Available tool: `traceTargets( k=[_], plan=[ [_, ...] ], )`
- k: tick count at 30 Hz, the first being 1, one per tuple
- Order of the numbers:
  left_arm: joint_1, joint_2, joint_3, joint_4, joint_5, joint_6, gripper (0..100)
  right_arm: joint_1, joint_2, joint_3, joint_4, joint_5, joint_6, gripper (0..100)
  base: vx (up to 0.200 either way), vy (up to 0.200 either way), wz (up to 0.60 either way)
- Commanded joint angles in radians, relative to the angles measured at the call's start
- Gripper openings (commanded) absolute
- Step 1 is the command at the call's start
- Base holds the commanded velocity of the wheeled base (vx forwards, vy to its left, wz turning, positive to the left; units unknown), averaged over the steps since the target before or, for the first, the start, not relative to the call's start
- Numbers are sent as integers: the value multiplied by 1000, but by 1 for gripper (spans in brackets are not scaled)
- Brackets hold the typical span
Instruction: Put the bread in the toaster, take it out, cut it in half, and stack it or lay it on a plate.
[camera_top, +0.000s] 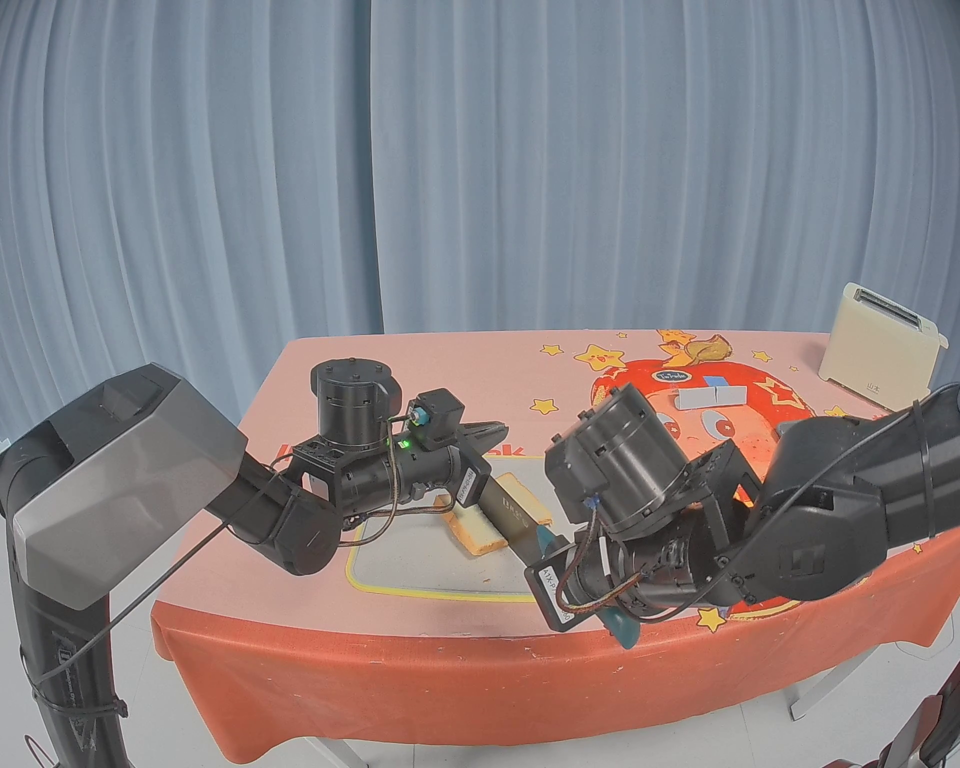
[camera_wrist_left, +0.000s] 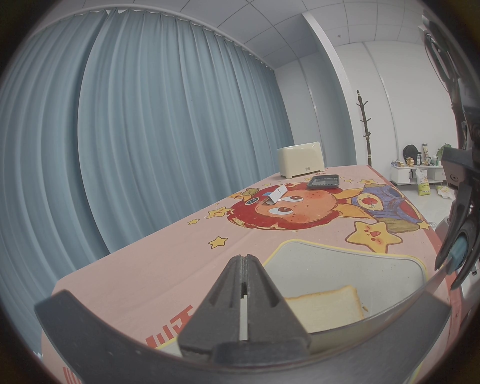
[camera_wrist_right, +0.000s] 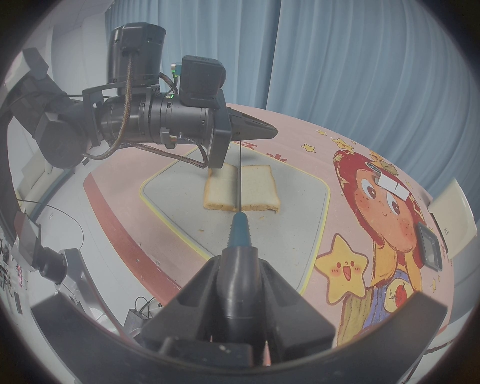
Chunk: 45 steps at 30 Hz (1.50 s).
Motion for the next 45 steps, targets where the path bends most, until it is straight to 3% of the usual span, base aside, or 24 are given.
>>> traceTargets(
  k=[1,17,25,37,45],
  plan=[
    [-2,3,-8,11,-1,-1,0,0,7,14,-1,-1,1,0,0,0,0],
    [0,6,29,5,-1,-1,0,-8,-17,-2,-9,1,1,0,0,0,0],
    [-3,-22,4,15,-1,-2,0,-5,26,37,-10,3,4,0,0,0,0],
    [3,-14,16,14,0,-2,0,-6,-11,-18,-10,-2,1,0,0,0,0],
    [1,-43,1,15,0,-5,0,-8,12,42,-12,-1,4,0,0,0,0]
  ],
)
